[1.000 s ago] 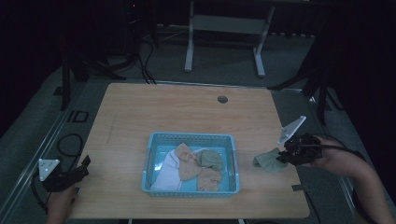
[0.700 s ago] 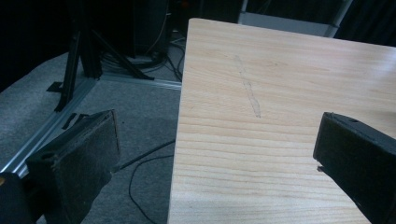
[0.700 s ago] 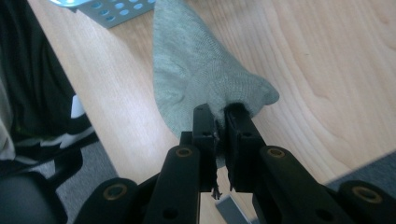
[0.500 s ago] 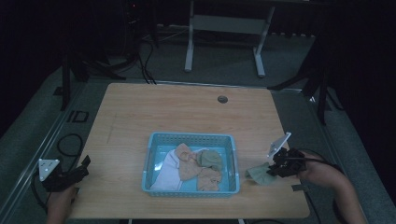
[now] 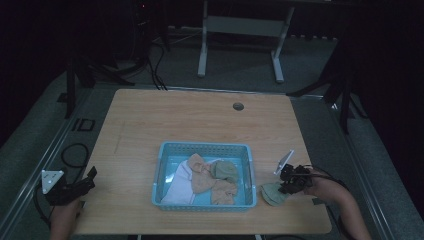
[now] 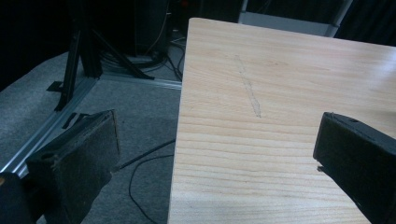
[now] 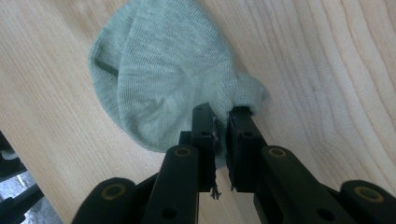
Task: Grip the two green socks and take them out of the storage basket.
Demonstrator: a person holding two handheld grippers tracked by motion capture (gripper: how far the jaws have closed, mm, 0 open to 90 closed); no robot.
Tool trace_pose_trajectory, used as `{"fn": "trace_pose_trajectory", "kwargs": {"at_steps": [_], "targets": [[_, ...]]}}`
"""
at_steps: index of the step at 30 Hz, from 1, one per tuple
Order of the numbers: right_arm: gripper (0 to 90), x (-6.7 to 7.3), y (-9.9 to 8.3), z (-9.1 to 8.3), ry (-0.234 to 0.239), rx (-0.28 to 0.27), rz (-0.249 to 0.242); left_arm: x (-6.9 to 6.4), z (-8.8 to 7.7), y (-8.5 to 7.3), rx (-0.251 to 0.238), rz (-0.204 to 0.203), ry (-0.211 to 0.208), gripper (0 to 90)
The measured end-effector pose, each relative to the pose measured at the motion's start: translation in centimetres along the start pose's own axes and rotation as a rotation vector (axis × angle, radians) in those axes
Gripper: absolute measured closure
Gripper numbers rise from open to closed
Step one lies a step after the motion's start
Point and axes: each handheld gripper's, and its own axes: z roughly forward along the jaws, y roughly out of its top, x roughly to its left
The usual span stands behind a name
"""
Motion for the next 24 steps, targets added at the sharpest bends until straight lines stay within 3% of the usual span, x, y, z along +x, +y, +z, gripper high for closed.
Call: {"fn": "trace_pose_trajectory", "kwargs": {"at_steps": [5, 9, 14, 24], "targets": [[61.7, -0.1, 0.3, -1.3, -0.007, -0.006, -0.007, 0.0, 0.0, 0.0, 0.000, 0.000, 0.001, 0.7], [52.1, -0.1, 0.6, -2.9, -0.040, -0.017, -0.003, 0.0, 0.0, 0.0, 0.001, -0.002, 0.001, 0.7], [50.4, -0.2, 1.4, -4.9, -0.072, -0.050, -0.005, 0.0, 0.0, 0.0, 0.000, -0.001, 0.001, 0.7], [50.3, 0.3, 3.9, -7.6, -0.085, -0.034, -0.056, 0.0, 0.0, 0.0, 0.000, -0.001, 0.001, 0.7]]}}
